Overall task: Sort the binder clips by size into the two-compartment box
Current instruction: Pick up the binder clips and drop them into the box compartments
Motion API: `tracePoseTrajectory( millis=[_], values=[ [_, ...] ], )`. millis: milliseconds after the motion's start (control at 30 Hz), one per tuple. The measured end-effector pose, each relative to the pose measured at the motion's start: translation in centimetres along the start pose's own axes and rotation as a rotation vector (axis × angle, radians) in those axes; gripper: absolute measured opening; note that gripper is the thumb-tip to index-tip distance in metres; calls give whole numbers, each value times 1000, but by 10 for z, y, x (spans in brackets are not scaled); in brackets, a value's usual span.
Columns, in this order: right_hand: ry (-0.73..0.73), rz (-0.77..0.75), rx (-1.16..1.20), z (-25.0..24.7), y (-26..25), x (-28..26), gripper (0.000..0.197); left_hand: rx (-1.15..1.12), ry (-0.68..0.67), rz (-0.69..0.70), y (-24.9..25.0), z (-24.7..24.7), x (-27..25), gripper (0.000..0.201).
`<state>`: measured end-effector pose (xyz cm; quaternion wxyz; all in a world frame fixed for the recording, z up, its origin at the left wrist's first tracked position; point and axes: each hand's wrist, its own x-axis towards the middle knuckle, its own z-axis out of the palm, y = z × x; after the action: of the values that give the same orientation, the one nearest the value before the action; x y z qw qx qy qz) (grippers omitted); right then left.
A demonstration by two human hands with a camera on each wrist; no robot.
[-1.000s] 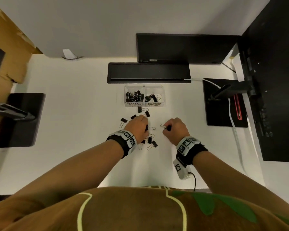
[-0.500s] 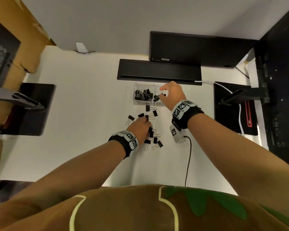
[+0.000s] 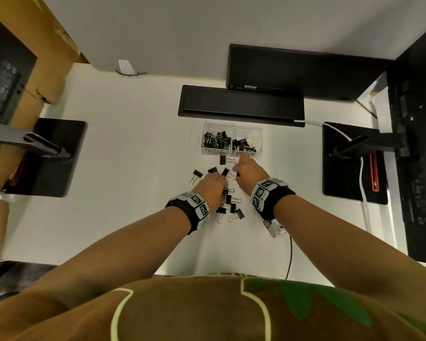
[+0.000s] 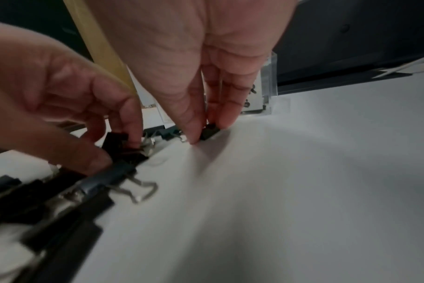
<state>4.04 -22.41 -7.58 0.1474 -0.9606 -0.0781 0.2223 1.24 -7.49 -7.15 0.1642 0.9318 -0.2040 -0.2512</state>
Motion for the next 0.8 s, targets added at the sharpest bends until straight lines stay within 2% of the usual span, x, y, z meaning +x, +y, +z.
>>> tracePoseTrajectory(
  millis=[167, 333, 500, 667, 800],
  values=[
    [58, 28, 116, 2, 6, -12, 25, -32, -10, 2, 0, 0, -1, 25],
    [242, 25, 314, -27, 0, -23, 15, -64, 8, -4, 2, -1, -2, 26],
    [390, 103, 353, -63, 4, -4, 13, -16, -4, -2, 1, 1, -3, 31],
    [358, 135, 291, -71, 8, 9, 24, 25, 7, 6, 0, 2, -7, 27],
    [358, 32, 245, -63, -5, 4, 22, 13, 0, 4, 0, -1, -8, 28]
  ],
)
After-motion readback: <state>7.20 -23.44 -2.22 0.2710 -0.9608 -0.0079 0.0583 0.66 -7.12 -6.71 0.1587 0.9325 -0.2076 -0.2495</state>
